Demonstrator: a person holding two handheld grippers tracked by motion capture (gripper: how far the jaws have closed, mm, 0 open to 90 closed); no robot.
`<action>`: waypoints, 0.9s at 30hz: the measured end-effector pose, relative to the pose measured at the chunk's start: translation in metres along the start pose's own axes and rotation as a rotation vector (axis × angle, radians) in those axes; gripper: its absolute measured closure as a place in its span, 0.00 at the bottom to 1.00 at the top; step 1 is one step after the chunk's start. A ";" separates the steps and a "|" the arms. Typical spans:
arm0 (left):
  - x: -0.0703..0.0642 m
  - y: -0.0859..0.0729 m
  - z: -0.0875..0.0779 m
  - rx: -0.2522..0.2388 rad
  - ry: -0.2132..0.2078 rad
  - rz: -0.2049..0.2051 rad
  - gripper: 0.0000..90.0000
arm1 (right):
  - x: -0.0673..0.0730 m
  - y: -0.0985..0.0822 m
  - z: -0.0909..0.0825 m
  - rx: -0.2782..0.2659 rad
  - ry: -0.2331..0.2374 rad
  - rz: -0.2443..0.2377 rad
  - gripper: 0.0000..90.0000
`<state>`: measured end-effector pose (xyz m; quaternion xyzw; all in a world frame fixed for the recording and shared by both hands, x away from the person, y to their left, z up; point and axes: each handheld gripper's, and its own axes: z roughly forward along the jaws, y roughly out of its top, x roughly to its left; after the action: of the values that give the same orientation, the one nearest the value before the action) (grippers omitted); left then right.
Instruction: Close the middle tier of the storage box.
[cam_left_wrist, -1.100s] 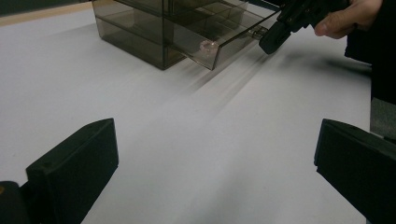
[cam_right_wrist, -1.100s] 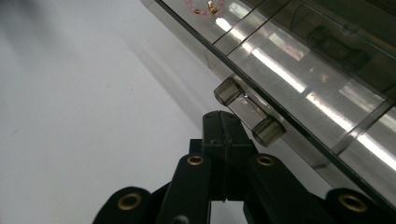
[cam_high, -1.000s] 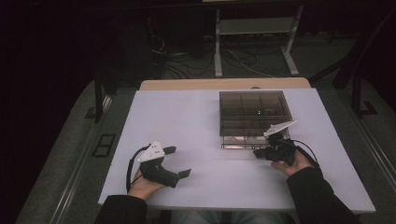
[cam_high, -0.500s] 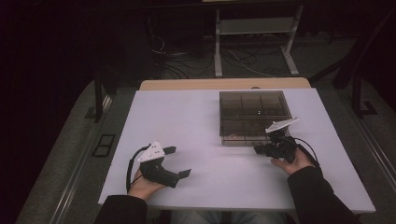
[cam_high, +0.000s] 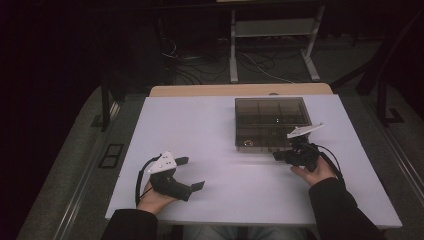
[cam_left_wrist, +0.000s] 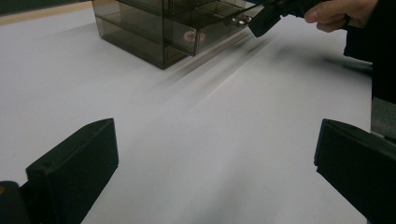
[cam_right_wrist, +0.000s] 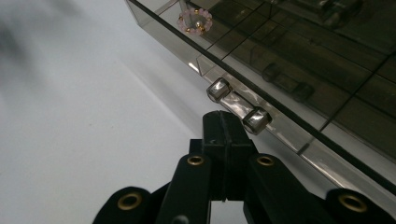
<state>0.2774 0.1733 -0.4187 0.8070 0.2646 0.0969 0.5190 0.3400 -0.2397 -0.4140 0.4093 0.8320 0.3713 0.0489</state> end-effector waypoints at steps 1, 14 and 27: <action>0.000 0.000 0.000 0.000 0.000 0.001 0.00 | -0.001 0.000 0.000 -0.001 0.003 0.000 0.99; 0.000 0.000 0.001 0.000 -0.001 0.001 0.00 | -0.003 0.001 0.001 -0.003 -0.018 0.005 0.99; 0.000 0.000 0.001 0.002 0.000 0.002 0.00 | -0.005 0.002 0.002 -0.008 -0.033 0.010 0.99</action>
<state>0.2776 0.1728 -0.4190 0.8079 0.2640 0.0971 0.5179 0.3456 -0.2408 -0.4153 0.4191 0.8276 0.3681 0.0624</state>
